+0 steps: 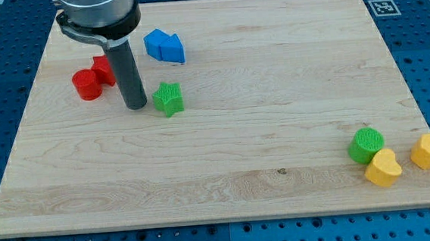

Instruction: Move the green star to the bottom right

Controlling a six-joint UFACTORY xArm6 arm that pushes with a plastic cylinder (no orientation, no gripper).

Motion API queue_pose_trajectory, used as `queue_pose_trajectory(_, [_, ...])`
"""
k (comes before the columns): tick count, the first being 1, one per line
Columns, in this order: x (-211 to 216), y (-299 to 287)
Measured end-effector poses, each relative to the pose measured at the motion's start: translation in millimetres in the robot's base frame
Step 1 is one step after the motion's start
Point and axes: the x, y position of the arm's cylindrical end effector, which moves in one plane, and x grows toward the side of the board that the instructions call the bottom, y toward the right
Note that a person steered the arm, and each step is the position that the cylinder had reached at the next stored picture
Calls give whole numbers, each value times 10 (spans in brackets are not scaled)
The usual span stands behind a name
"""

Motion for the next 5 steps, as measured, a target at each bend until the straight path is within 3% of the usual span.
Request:
queue_pose_trajectory(3, [130,1573])
queue_pose_trajectory(5, [803,2510])
